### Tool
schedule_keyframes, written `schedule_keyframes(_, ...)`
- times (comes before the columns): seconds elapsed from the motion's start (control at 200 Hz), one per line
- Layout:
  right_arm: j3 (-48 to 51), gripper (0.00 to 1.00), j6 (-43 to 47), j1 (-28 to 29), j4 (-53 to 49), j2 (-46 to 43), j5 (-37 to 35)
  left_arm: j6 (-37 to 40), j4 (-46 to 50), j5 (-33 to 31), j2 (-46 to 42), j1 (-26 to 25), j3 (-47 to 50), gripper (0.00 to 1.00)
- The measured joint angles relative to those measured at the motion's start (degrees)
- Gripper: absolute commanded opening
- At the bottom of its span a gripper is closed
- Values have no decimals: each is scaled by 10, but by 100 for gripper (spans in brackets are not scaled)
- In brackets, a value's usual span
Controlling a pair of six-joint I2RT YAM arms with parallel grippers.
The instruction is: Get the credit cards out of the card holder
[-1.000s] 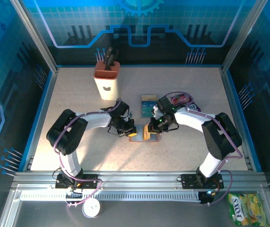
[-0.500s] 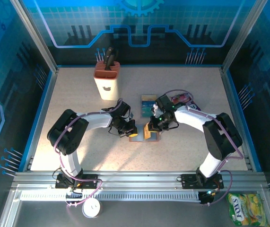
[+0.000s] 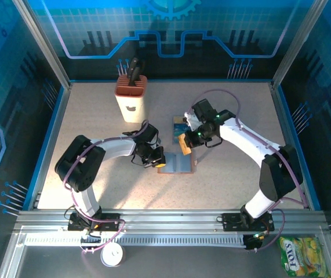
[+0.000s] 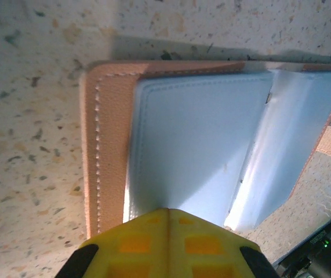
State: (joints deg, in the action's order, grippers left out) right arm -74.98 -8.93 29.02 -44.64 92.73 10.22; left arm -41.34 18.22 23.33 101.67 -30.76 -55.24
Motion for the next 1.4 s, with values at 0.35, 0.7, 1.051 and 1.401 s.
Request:
schedule_keyframes(0.35, -119, 0, 310, 2, -68, 54, -105, 10, 4, -2, -18, 8, 23, 2)
schedule_keyframes(0.7, -283, 0, 466, -21, -132, 182, -131, 14, 12, -2, -39, 21, 45, 3)
schedule_keyframes(1.051, -422, 0, 535, -49, -172, 289, -132, 26, 26, -7, -47, 40, 55, 4)
schedule_keyframes(1.401, -478, 0, 562, -51, -179, 349, -130, 30, 42, -10, -66, 53, 55, 4)
